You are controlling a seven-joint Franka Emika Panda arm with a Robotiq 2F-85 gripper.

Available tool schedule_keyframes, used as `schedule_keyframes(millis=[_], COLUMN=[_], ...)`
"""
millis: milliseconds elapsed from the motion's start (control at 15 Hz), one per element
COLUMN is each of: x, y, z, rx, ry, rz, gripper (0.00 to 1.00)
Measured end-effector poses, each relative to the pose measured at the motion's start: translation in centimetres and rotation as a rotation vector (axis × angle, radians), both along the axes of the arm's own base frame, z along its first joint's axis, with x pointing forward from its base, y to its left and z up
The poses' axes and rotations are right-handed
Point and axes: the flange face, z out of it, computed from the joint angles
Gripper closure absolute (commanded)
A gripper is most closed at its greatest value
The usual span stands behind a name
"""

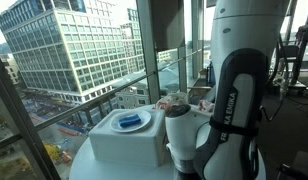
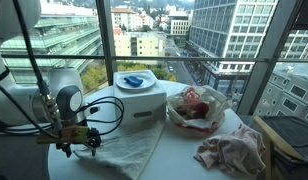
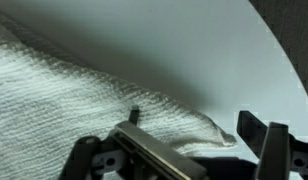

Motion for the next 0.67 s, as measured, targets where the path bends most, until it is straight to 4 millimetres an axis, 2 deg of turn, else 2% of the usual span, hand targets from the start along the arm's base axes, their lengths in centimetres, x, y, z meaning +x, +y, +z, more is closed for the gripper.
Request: schedule_keyframes(millis=[133,200,667], x=[0.19,0.29,0.57], y=[0.03,0.05,0.23], z=[-0.52,-0.72,-0.80], rx=[-0.011,-0.016,-0.022], ry=[-0.001,-0.002,-0.010], rz=[0.003,0.005,0.005], gripper=[0.32,0.37,0.92])
